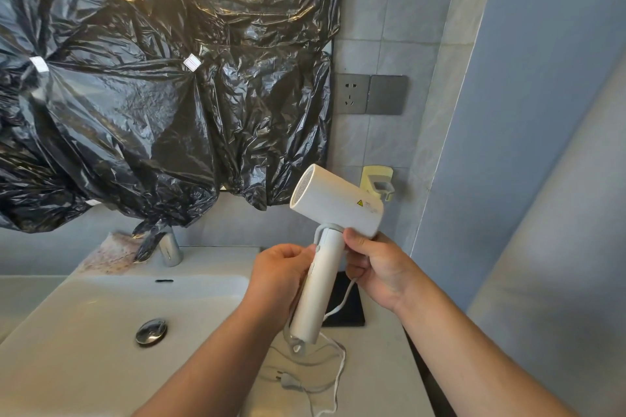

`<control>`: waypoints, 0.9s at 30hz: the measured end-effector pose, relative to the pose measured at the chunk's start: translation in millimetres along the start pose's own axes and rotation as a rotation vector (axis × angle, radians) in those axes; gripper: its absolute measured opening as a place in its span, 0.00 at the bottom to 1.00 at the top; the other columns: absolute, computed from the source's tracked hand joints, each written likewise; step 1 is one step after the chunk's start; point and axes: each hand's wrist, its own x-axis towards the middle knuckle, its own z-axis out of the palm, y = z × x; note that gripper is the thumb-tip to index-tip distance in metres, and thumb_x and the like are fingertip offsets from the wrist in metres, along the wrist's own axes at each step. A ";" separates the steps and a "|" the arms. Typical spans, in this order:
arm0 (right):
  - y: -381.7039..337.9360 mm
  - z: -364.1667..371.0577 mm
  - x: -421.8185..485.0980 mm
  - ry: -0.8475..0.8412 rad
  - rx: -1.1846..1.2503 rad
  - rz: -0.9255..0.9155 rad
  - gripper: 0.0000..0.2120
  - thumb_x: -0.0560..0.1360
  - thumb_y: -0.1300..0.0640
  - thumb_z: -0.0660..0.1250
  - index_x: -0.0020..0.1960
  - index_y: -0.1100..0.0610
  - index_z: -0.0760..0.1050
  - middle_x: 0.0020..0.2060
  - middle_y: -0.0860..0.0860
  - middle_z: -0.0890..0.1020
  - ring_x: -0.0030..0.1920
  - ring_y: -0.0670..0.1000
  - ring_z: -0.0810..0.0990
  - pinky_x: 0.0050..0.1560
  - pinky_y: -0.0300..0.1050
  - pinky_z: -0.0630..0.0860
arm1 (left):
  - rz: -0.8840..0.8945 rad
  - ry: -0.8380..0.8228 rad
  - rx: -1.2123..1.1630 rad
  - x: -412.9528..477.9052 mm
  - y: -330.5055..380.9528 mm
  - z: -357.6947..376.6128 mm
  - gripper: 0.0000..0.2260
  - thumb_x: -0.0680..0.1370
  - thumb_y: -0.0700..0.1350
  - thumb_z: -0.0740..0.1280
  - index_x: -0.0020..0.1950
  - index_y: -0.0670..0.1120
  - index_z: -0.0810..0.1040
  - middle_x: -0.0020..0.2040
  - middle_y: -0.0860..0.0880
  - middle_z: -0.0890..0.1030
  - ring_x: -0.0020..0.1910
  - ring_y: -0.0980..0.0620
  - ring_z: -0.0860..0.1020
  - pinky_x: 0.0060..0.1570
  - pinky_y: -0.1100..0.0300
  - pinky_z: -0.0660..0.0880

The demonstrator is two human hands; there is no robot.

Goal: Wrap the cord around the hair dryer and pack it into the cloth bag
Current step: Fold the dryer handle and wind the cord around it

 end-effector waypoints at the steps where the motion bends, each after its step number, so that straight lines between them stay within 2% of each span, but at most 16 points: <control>1: 1.9 0.9 1.3 0.032 0.009 -0.016 0.21 0.67 0.58 0.71 0.59 0.56 0.72 0.28 0.46 0.78 0.24 0.42 0.70 0.26 0.36 0.66 | 0.051 0.048 0.070 1.8 0.6 1.2 0.16 0.78 0.48 0.70 0.37 0.37 0.78 0.30 0.43 0.76 0.27 0.49 0.72 0.29 0.59 0.72; 3: 4.8 2.0 4.5 0.087 0.026 -0.043 0.22 0.65 0.58 0.72 0.58 0.55 0.73 0.28 0.45 0.78 0.25 0.42 0.67 0.26 0.35 0.64 | 0.154 0.086 0.182 0.5 5.6 2.3 0.23 0.79 0.54 0.67 0.38 0.34 0.78 0.30 0.44 0.74 0.30 0.50 0.70 0.34 0.57 0.69; 4: 6.2 1.0 7.0 0.112 0.030 -0.057 0.22 0.65 0.58 0.72 0.58 0.55 0.73 0.29 0.46 0.78 0.26 0.42 0.67 0.27 0.36 0.63 | 0.190 0.065 0.231 -1.9 9.3 2.0 0.25 0.79 0.58 0.64 0.36 0.37 0.77 0.31 0.45 0.73 0.31 0.50 0.69 0.35 0.57 0.67; 6: 7.3 -0.6 9.6 0.155 0.029 -0.074 0.21 0.66 0.59 0.74 0.58 0.57 0.75 0.34 0.48 0.79 0.28 0.44 0.68 0.28 0.37 0.63 | 0.224 -0.057 0.396 -9.3 16.3 3.7 0.21 0.76 0.61 0.65 0.33 0.45 0.73 0.29 0.50 0.71 0.29 0.52 0.68 0.33 0.59 0.65; 8: 8.4 -2.4 11.4 0.199 0.017 -0.072 0.17 0.71 0.60 0.72 0.59 0.57 0.75 0.34 0.48 0.80 0.27 0.44 0.68 0.27 0.36 0.64 | 0.249 -0.159 0.538 -17.0 17.1 8.5 0.15 0.72 0.56 0.73 0.35 0.47 0.75 0.25 0.55 0.73 0.23 0.60 0.70 0.27 0.67 0.67; 10: 8.1 -2.5 10.5 0.221 -0.017 -0.058 0.13 0.74 0.60 0.70 0.59 0.56 0.76 0.33 0.49 0.79 0.24 0.43 0.64 0.24 0.35 0.63 | 0.307 -0.102 0.651 -16.3 12.5 11.8 0.13 0.70 0.52 0.75 0.40 0.46 0.76 0.27 0.54 0.75 0.23 0.62 0.71 0.23 0.71 0.64; 13: 0.0 -5.0 7.6 0.162 -0.137 -0.010 0.13 0.76 0.59 0.69 0.60 0.55 0.75 0.40 0.54 0.84 0.24 0.43 0.62 0.24 0.35 0.62 | 0.295 -0.039 0.631 -10.9 10.5 8.0 0.11 0.70 0.50 0.74 0.42 0.43 0.78 0.32 0.47 0.79 0.27 0.57 0.72 0.29 0.64 0.70; 15: -10.6 -7.5 4.4 0.147 -0.373 0.026 0.14 0.75 0.56 0.70 0.61 0.53 0.74 0.45 0.55 0.86 0.24 0.43 0.64 0.25 0.37 0.63 | 0.228 -0.071 0.536 -8.4 11.1 1.4 0.09 0.71 0.47 0.74 0.41 0.42 0.80 0.33 0.45 0.81 0.28 0.52 0.75 0.33 0.58 0.74; 18: -23.9 -7.7 2.5 0.207 -0.809 0.017 0.21 0.70 0.50 0.74 0.61 0.50 0.73 0.45 0.48 0.82 0.34 0.44 0.74 0.32 0.39 0.66 | 0.192 -0.105 0.557 -5.1 10.5 -9.7 0.09 0.70 0.46 0.73 0.38 0.42 0.79 0.29 0.48 0.80 0.27 0.52 0.76 0.32 0.58 0.74; 20: -29.7 -10.2 5.0 0.232 -0.893 -0.005 0.30 0.65 0.47 0.77 0.64 0.47 0.70 0.49 0.49 0.81 0.47 0.48 0.79 0.37 0.41 0.70 | 0.219 -0.084 0.680 -1.9 8.5 -15.5 0.09 0.70 0.49 0.73 0.38 0.43 0.80 0.32 0.46 0.81 0.28 0.53 0.76 0.32 0.59 0.72; 22: -35.1 -14.2 10.1 0.264 -0.896 -0.008 0.43 0.59 0.43 0.77 0.71 0.46 0.64 0.55 0.51 0.81 0.54 0.51 0.79 0.48 0.46 0.75 | 0.248 -0.073 0.782 -0.3 4.2 -19.2 0.10 0.70 0.51 0.73 0.40 0.44 0.81 0.36 0.43 0.82 0.29 0.53 0.75 0.32 0.59 0.70; 23: -38.4 -14.8 11.3 0.268 -0.889 -0.006 0.46 0.60 0.44 0.77 0.73 0.46 0.62 0.55 0.51 0.81 0.53 0.51 0.79 0.48 0.46 0.75 | 0.246 -0.075 0.781 -1.4 2.1 -19.6 0.10 0.70 0.51 0.73 0.41 0.45 0.81 0.37 0.43 0.82 0.30 0.53 0.75 0.32 0.59 0.70; 24: -40.9 -14.1 11.7 0.252 -0.868 -0.006 0.43 0.63 0.48 0.77 0.74 0.47 0.62 0.51 0.50 0.82 0.48 0.49 0.78 0.44 0.43 0.72 | 0.240 -0.072 0.756 -2.8 0.1 -19.2 0.10 0.69 0.51 0.73 0.41 0.44 0.82 0.38 0.43 0.82 0.31 0.53 0.75 0.33 0.59 0.71; 27: -41.8 -9.7 10.5 0.192 -0.738 0.018 0.31 0.72 0.57 0.73 0.72 0.49 0.66 0.38 0.48 0.77 0.32 0.47 0.68 0.30 0.41 0.62 | 0.247 -0.040 0.673 -2.8 -0.6 -16.3 0.12 0.69 0.50 0.74 0.42 0.41 0.82 0.38 0.41 0.82 0.30 0.52 0.76 0.33 0.58 0.72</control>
